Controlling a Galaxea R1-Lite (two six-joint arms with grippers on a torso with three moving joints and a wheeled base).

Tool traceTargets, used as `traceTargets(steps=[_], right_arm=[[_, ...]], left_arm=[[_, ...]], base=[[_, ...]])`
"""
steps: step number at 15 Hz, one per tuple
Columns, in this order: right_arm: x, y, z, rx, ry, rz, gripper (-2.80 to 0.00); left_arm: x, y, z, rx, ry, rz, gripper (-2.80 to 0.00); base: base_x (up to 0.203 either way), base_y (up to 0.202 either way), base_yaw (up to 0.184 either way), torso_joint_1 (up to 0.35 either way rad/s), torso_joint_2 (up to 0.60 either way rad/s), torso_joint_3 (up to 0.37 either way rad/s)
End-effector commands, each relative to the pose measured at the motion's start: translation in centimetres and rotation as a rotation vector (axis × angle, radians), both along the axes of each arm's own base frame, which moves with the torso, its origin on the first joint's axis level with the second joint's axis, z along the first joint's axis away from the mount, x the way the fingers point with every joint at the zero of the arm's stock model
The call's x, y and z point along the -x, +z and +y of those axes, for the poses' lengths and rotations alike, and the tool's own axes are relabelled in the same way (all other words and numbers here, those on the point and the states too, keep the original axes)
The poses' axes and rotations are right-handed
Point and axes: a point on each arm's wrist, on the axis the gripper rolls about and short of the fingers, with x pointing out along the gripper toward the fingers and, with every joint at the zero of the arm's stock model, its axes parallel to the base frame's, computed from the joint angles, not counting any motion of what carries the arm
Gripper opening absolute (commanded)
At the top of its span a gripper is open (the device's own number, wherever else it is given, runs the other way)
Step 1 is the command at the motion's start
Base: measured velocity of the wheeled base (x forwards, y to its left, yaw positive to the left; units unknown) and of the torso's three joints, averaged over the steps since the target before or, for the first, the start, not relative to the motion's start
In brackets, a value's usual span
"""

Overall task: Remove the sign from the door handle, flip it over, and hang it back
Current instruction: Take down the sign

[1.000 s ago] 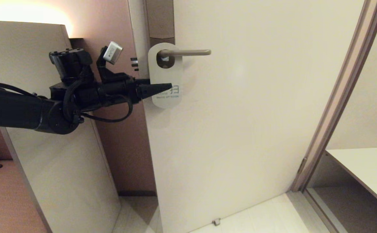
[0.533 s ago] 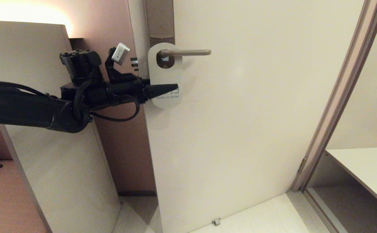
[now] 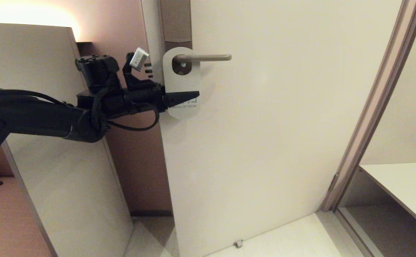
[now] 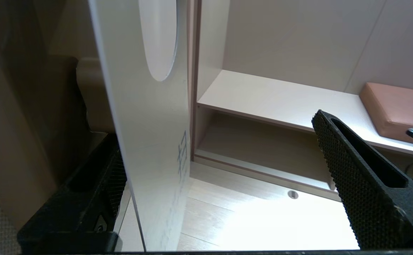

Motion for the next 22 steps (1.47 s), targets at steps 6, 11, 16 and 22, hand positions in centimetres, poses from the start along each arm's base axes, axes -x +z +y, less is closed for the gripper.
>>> traceTargets(steps=[6,11,16,22], right_arm=[[-0.01,0.0,0.0,0.001,0.0,0.001,-2.8],[-0.01,0.0,0.0,0.001,0.0,0.001,-2.8],[-0.01,0.0,0.0,0.001,0.0,0.001,-2.8],[-0.01,0.0,0.0,0.001,0.0,0.001,-2.8]], left_arm=[[-0.71,-0.41,-0.21,0.001,-0.005,-0.007,0.0],[-0.8,-0.39,0.05,0.002,0.004,-0.008,0.0],[-0.75,-0.06,0.19,0.005,0.007,-0.012,-2.8],[-0.48,0.46,0.26,0.008,0.007,-0.028,-2.8]], base=[[0.0,0.0,0.0,0.0,0.0,0.0],[0.0,0.0,0.0,0.0,0.0,0.0],[0.0,0.0,0.0,0.0,0.0,0.0],[0.0,0.0,0.0,0.0,0.0,0.0]])
